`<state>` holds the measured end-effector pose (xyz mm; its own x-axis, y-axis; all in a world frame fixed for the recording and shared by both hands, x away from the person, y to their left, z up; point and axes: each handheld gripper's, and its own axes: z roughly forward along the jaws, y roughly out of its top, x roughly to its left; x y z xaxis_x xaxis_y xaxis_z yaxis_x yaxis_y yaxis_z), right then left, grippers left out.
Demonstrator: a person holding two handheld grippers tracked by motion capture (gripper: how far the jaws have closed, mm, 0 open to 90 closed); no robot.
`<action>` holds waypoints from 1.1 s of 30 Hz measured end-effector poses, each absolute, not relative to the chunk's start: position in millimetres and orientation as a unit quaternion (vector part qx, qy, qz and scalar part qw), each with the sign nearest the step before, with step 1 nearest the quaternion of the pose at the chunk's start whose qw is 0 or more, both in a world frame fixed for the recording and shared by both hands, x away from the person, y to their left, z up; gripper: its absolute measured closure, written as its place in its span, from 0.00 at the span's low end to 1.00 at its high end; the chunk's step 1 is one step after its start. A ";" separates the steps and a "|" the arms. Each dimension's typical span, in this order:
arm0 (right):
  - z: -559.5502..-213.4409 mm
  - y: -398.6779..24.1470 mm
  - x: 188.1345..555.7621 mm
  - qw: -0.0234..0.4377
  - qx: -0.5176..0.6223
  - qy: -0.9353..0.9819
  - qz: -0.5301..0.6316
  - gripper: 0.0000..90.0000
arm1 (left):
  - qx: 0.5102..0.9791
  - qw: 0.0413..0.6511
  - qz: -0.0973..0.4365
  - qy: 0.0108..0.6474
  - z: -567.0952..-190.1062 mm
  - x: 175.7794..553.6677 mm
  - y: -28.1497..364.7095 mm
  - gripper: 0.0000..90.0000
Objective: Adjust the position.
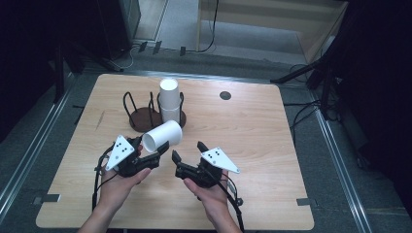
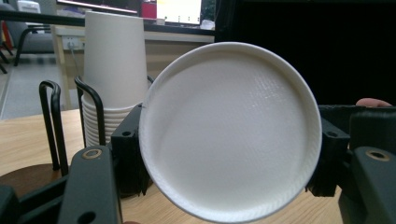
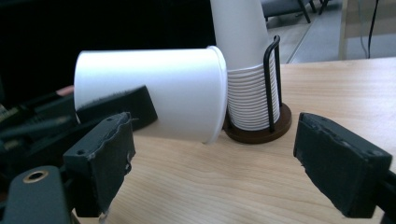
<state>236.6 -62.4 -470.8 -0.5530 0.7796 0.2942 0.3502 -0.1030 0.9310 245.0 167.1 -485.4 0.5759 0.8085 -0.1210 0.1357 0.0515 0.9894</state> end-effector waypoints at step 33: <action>-483.9 -68.2 251.2 -0.169 0.673 0.337 0.637 0.04 | 0.636 0.626 0.274 0.359 -493.8 243.7 149.3 0.36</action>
<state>251.2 -68.2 -483.9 -0.0380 0.2387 0.9704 0.6691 -0.7152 0.2021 243.7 149.3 -493.8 0.5919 0.7997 -0.1005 0.1140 0.0404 0.9927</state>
